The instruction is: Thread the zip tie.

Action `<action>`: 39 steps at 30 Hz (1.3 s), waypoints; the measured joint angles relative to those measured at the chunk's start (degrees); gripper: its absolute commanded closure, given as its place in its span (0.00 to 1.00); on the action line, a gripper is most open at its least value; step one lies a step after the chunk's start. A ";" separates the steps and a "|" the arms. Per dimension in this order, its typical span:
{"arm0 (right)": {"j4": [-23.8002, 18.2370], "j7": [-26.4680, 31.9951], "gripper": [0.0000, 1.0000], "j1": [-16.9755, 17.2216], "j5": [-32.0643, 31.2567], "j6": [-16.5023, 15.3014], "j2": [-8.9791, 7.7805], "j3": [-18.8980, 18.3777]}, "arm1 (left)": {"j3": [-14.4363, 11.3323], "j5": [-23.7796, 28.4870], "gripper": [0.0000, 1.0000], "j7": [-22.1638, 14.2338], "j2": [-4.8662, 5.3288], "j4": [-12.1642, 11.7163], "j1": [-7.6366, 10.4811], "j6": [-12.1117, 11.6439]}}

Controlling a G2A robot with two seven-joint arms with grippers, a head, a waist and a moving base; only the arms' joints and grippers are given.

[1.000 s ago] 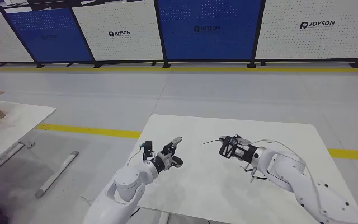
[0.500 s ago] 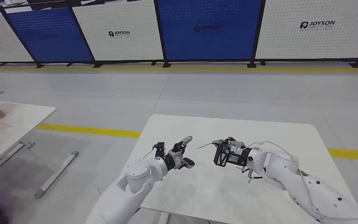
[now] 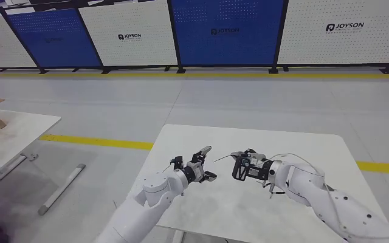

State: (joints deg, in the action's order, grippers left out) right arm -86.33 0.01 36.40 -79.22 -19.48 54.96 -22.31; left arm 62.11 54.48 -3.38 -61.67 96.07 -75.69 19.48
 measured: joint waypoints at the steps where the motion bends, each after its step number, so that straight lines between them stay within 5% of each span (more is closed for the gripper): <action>1: 0.00 0.00 1.00 0.00 0.00 0.00 0.00 0.00 | -1.18 1.84 0.00 1.01 0.07 -0.75 1.09 0.00; 4: 0.00 0.00 1.00 0.00 0.00 0.00 0.00 0.00 | -3.29 5.78 0.00 3.33 0.28 -1.85 3.57 0.00; 26: 0.00 0.00 1.00 0.00 0.00 0.00 0.00 0.00 | -2.51 11.58 0.00 3.77 -0.40 -0.84 3.55 -0.02; 31: 0.00 0.00 1.00 0.00 0.00 0.00 0.00 0.00 | -3.30 10.99 0.00 3.99 -0.82 -0.70 3.33 -1.91; 33: 0.00 0.00 1.00 0.00 0.00 0.00 0.00 0.00 | -3.69 11.12 0.53 4.20 -1.05 -0.66 3.39 -2.31; 39: 0.00 0.00 1.00 0.00 0.00 0.00 0.00 0.00 | -4.33 12.18 0.80 6.03 -1.65 -0.87 4.09 -1.64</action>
State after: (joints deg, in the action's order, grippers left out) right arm -86.33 0.01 36.40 -79.22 -19.48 54.96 -22.31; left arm 57.78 66.66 2.65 -63.33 95.20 -71.60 17.84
